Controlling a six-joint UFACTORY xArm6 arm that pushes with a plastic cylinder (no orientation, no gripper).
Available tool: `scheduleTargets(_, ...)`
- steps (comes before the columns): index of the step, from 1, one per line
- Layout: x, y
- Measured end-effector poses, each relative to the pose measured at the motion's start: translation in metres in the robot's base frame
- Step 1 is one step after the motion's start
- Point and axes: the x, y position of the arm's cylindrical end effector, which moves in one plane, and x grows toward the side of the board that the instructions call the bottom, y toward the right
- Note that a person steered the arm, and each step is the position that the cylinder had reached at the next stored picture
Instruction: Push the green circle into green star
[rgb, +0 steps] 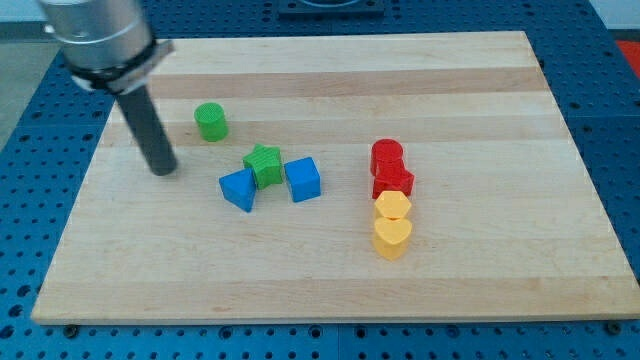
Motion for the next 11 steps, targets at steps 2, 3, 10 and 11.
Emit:
scheduleTargets(2, -0.093, 0.018)
scheduleTargets(3, -0.083, 0.070)
scheduleTargets(10, -0.042, 0.073)
scheduleTargets(11, -0.058, 0.108)
